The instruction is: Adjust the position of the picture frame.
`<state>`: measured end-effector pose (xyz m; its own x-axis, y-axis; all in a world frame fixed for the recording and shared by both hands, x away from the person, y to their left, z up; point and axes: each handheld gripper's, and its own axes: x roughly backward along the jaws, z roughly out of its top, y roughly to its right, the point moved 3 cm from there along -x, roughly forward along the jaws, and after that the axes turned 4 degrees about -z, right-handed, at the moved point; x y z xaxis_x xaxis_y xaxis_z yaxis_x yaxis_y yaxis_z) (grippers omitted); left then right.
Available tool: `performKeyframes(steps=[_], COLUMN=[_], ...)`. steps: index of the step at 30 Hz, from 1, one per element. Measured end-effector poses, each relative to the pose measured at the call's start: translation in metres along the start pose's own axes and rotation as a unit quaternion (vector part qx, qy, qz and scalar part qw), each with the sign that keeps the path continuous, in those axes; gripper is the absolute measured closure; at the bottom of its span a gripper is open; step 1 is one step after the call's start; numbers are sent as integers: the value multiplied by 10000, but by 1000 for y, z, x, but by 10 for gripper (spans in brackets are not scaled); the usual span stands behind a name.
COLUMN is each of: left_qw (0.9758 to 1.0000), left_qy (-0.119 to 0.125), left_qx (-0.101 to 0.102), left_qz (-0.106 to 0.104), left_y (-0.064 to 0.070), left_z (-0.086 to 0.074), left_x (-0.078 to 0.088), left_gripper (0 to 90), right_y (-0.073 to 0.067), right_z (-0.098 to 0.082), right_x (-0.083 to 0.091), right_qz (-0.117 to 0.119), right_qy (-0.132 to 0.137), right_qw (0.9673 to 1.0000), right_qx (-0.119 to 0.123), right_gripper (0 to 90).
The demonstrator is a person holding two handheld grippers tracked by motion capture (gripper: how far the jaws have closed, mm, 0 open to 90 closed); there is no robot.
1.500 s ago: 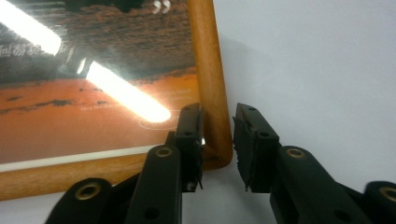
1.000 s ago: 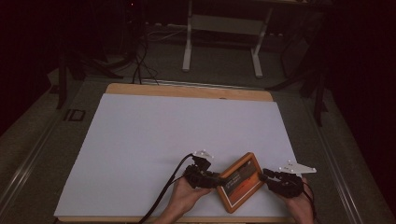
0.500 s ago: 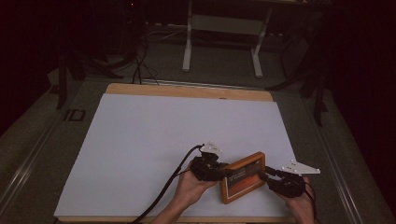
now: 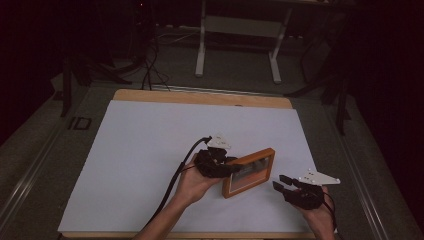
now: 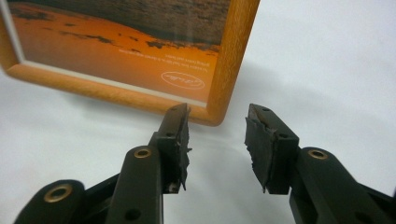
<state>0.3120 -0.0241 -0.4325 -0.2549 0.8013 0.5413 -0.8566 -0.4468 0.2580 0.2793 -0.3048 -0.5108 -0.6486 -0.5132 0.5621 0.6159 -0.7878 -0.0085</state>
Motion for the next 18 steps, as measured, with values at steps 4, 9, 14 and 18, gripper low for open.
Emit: performKeyframes(steps=[4, 9, 14, 18], left_qw=[9994, 9980, 9966, 9958], left_qy=[-119, -321, -498, -630], left_qx=[-276, -498, -609, -635], left_qz=[141, 206, 225, 195], left_y=[-4, -9, -17, -26], left_z=[7, 13, 11, 10], left_x=[11, 24, 35, 46], left_gripper=[694, 694, 694, 694], right_y=[-6, -15, -25, -36], right_z=[15, 42, 73, 93], right_x=[2, 2, -7, -18], right_qz=[59, 224, 462, 661], right_qy=[123, 334, 518, 563], right_qw=[9997, 9978, 9942, 9901], right_qx=[191, 536, 820, 1104], right_gripper=[572, 572, 560, 537])
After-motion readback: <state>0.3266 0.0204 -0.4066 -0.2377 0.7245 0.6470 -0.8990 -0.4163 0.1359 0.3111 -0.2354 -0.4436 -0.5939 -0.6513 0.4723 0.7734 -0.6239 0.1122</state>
